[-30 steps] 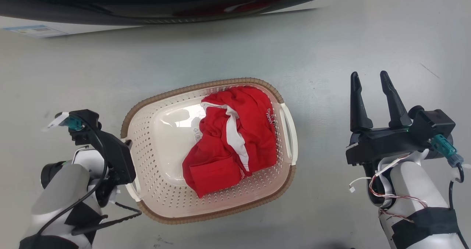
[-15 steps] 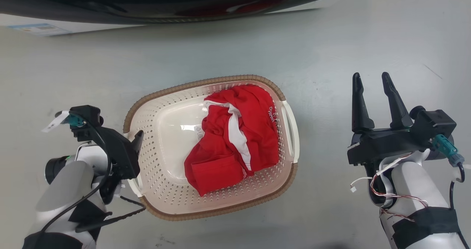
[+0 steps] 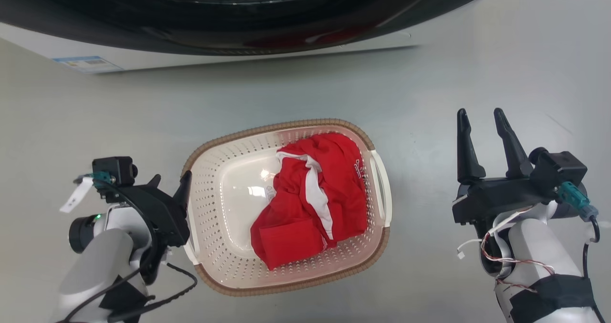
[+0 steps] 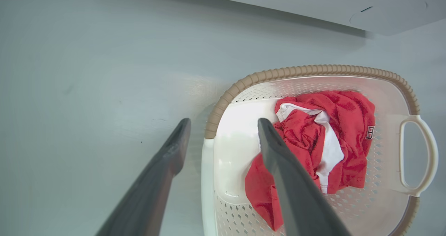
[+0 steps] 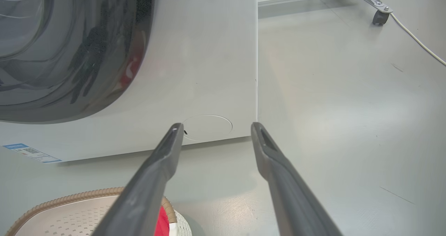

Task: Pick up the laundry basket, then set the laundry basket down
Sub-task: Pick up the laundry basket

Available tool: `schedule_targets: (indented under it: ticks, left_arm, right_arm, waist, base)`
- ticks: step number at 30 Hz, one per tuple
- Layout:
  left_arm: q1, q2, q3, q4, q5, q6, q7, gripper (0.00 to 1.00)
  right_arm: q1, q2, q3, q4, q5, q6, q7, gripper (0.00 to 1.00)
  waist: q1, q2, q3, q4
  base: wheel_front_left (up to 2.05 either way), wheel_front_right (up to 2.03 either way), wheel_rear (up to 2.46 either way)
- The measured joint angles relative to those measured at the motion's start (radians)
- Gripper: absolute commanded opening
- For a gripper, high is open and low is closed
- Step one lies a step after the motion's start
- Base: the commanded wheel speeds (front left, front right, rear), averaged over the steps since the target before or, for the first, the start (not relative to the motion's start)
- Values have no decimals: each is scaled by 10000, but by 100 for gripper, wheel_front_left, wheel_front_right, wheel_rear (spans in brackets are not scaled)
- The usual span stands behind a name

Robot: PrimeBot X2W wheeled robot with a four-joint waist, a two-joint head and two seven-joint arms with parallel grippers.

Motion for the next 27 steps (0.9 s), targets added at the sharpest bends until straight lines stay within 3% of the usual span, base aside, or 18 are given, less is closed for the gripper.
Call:
schedule_targets:
  ticks: [16, 22, 27]
  left_arm:
    - [1196, -75, -194, -1070, 234, 0, -2476, 100]
    - [1593, 84, -190, -1657, 491, 48, -2704, 100]
    - [2039, 196, -142, -2355, 918, 403, -2763, 100]
  right_arm:
    - [865, -171, -15, 295, -339, 111, 0, 100]
    - [1126, -257, -67, 123, -424, 61, 0, 100]
    - [1390, -316, -130, -314, -558, -38, 0, 100]
  waist:
    - [-1, 0, -1785, 431]
    - [-1, 0, -2483, 549]
    - [-1, 0, -3043, 580]
  base:
    - [0, 0, 0]
    - [0, 0, 0]
    - [0, 0, 0]
